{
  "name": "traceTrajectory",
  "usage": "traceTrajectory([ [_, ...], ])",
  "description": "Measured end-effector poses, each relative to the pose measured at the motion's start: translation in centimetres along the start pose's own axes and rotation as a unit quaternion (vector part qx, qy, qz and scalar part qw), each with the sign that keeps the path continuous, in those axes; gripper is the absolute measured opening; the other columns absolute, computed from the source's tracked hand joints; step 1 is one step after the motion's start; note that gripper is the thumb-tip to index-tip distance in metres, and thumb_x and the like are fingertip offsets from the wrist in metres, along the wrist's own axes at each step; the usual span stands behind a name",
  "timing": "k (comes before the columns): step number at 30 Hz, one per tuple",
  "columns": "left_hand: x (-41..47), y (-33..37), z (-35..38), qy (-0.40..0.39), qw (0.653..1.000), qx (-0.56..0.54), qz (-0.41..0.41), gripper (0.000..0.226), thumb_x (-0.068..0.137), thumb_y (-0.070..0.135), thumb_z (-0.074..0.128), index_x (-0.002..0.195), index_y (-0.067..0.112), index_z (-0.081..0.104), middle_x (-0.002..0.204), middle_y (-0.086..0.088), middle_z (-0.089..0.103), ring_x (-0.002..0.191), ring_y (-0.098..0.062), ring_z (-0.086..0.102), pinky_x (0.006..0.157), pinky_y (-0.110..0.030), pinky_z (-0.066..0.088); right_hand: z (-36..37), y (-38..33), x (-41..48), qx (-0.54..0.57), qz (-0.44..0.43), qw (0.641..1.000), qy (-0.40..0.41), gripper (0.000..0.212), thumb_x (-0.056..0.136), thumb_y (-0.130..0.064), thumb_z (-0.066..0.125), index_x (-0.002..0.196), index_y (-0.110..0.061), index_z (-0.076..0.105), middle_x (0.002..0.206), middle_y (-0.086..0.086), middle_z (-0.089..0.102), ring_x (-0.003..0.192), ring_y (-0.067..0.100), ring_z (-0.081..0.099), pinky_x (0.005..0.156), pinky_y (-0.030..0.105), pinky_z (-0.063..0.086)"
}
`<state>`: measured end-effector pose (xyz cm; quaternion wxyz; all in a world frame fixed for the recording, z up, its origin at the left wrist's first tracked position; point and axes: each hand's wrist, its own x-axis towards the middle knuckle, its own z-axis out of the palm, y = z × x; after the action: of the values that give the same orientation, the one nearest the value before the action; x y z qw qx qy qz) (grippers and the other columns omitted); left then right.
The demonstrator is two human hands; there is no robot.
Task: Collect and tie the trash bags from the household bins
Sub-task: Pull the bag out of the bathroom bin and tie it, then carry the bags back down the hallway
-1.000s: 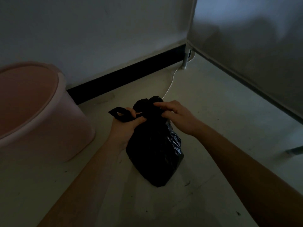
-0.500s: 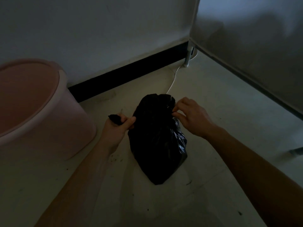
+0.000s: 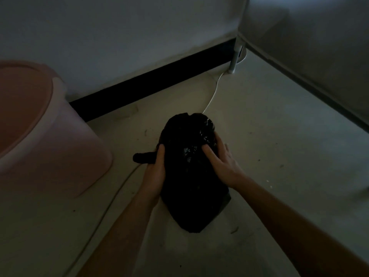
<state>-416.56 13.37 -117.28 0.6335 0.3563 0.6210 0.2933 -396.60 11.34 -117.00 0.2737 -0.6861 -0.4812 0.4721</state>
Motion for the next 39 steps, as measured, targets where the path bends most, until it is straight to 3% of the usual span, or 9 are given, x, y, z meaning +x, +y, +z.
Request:
traceTrajectory([
  [6, 0.0, -1.1, 0.0, 0.01, 1.0, 0.009, -0.001, 0.062, 0.088, 0.072, 0.048, 0.142, 0.042, 0.051, 0.134, 0.009, 0.062, 0.116, -0.009, 0.061, 0.088, -0.025, 0.051, 0.1, 2.2, -0.1, 0.032, 0.06, 0.997, 0.03, 0.111, 0.06, -0.097, 0.038, 0.154, -0.047, 0.007, 0.158, 0.0, 0.032, 0.142, 0.025, 0.038, 0.116, 0.051, 0.032],
  [9, -1.5, -2.1, 0.0, 0.016, 0.999, 0.001, -0.039, 0.059, 0.09, 0.067, 0.05, 0.142, 0.038, 0.052, 0.131, 0.008, 0.064, 0.114, -0.009, 0.062, 0.084, -0.024, 0.051, 1.0, 2.4, -1.7, 0.119, 0.055, 0.991, 0.014, 0.095, 0.067, -0.089, 0.048, 0.15, -0.049, 0.024, 0.149, -0.01, 0.046, 0.135, 0.015, 0.047, 0.113, 0.048, 0.039],
  [12, -4.5, -2.3, -0.5, 0.077, 0.994, 0.002, -0.072, 0.054, 0.093, 0.059, 0.054, 0.137, 0.028, 0.059, 0.129, 0.001, 0.067, 0.114, -0.018, 0.065, 0.097, -0.038, 0.053, 1.8, 0.7, -4.3, 0.112, 0.066, 0.991, 0.002, 0.082, 0.076, -0.078, 0.052, 0.148, -0.046, 0.03, 0.147, -0.009, 0.049, 0.133, 0.014, 0.048, 0.112, 0.046, 0.041],
  [17, -13.4, 2.1, -1.2, 0.127, 0.985, -0.001, -0.113, 0.046, 0.098, 0.049, 0.053, 0.135, 0.023, 0.061, 0.121, 0.0, 0.069, 0.106, -0.018, 0.067, 0.091, -0.04, 0.056, 1.6, -5.0, -10.9, 0.122, 0.104, 0.987, -0.026, 0.072, 0.082, -0.076, 0.052, 0.144, -0.041, 0.039, 0.136, -0.007, 0.056, 0.121, 0.015, 0.057, 0.104, 0.045, 0.048],
  [20, -18.8, 9.2, -1.5, 0.121, 0.988, 0.019, -0.096, 0.044, 0.099, 0.049, 0.053, 0.134, 0.025, 0.061, 0.121, 0.001, 0.069, 0.108, -0.018, 0.067, 0.097, -0.045, 0.054, -1.9, -11.8, -15.1, 0.14, 0.079, 0.987, -0.014, 0.057, 0.094, -0.056, 0.054, 0.145, -0.034, 0.042, 0.125, -0.02, 0.057, 0.109, -0.008, 0.056, 0.097, 0.021, 0.047],
  [25, -28.2, 30.1, 0.3, 0.119, 0.988, 0.096, 0.007, 0.037, 0.101, 0.047, 0.049, 0.126, 0.024, 0.064, 0.119, 0.002, 0.069, 0.105, -0.014, 0.067, 0.095, -0.04, 0.052, -12.8, -29.5, -20.4, 0.151, 0.016, 0.987, 0.051, 0.047, 0.097, -0.053, 0.052, 0.142, -0.04, 0.043, 0.132, -0.019, 0.057, 0.12, 0.001, 0.056, 0.104, 0.032, 0.046],
  [28, -36.2, 45.4, 2.2, 0.11, 0.977, 0.169, 0.074, 0.054, 0.099, 0.058, 0.041, 0.128, 0.017, 0.062, 0.122, -0.004, 0.066, 0.117, -0.026, 0.062, 0.096, -0.034, 0.044, -21.1, -43.0, -24.4, 0.182, -0.028, 0.979, 0.087, 0.04, 0.098, -0.052, 0.05, 0.136, -0.045, 0.044, 0.124, -0.028, 0.056, 0.115, -0.012, 0.053, 0.1, 0.02, 0.045],
  [31, -44.6, 59.5, 4.2, 0.111, 0.977, 0.128, 0.129, 0.04, 0.102, 0.048, 0.046, 0.126, 0.019, 0.061, 0.117, 0.001, 0.063, 0.12, -0.023, 0.059, 0.092, -0.032, 0.046, -29.6, -55.5, -29.8, 0.184, -0.088, 0.971, 0.127, 0.036, 0.1, -0.045, 0.049, 0.135, -0.044, 0.043, 0.113, -0.04, 0.05, 0.103, -0.027, 0.048, 0.086, 0.001, 0.038],
  [39, -60.8, 80.9, 11.6, 0.003, 0.952, 0.013, 0.307, 0.035, 0.1, 0.049, 0.051, 0.122, 0.024, 0.062, 0.109, 0.007, 0.066, 0.099, -0.005, 0.063, 0.089, -0.028, 0.051, -47.3, -74.9, -44.1, 0.165, -0.212, 0.916, 0.297, 0.048, 0.098, -0.053, 0.047, 0.137, -0.027, 0.05, 0.129, -0.007, 0.06, 0.119, 0.007, 0.056, 0.105, 0.037, 0.045],
])
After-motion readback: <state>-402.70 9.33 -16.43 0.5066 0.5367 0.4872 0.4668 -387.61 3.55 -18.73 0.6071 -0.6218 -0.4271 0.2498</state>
